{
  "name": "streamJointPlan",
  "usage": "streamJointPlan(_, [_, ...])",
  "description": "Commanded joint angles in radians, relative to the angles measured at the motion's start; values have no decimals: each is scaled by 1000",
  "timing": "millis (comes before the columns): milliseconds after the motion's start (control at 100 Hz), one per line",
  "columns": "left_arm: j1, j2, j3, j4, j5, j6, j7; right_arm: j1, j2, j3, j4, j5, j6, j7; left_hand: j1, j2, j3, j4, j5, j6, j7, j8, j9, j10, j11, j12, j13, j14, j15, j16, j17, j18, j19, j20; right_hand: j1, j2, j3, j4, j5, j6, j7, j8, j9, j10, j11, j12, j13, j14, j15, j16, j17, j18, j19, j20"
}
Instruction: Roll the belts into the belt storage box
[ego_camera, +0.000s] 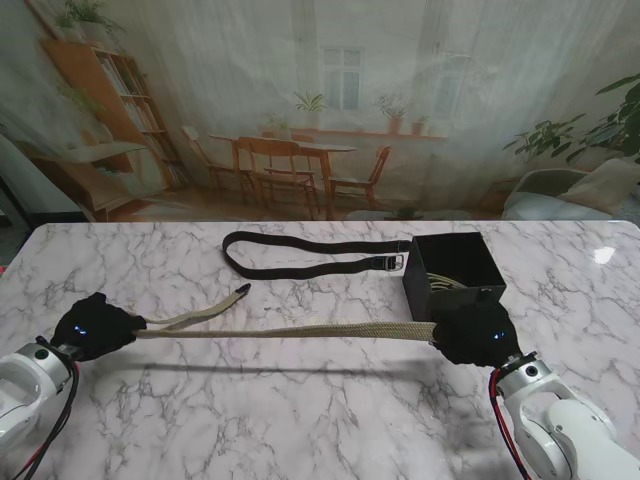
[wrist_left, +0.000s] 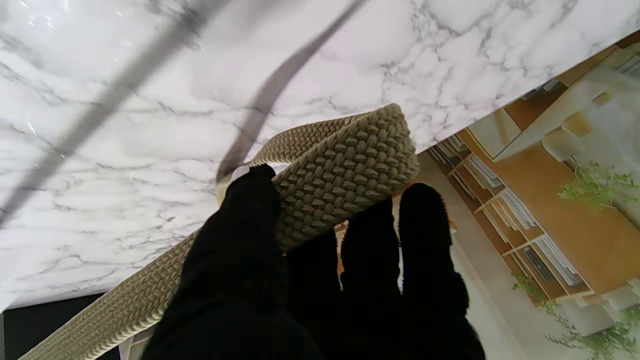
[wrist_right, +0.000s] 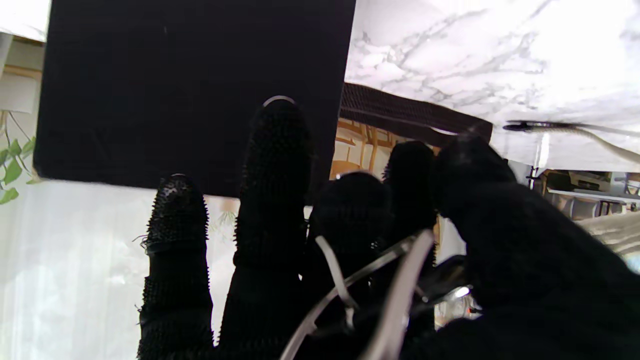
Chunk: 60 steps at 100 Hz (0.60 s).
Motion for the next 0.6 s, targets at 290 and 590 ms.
streamJointPlan(290, [35, -2, 85, -11, -6, -6, -32, 30, 9, -71, 100, -3, 58, 44, 83, 9, 8, 1, 31, 0, 65, 22, 44, 0, 33, 32, 15, 43, 45, 37, 2, 23, 42, 31, 57, 21, 16, -5, -32, -86, -23, 8, -94, -1, -318, -133, -116, -2, -176, -58, -84, 31, -72, 1])
streamJointPlan(590, [-19, 0, 169, 26, -42, -3, -59, 47, 15, -85, 142, 18, 42, 118, 83, 6, 12, 3, 32, 2, 82, 29, 45, 13, 62, 55, 24, 48, 79, 67, 10, 21, 58, 42, -51, -72, -35, -15, -103, -21, -39, 44, -187, 16, -377, -134, -189, 15, -242, -83, -114, 31, -97, 9])
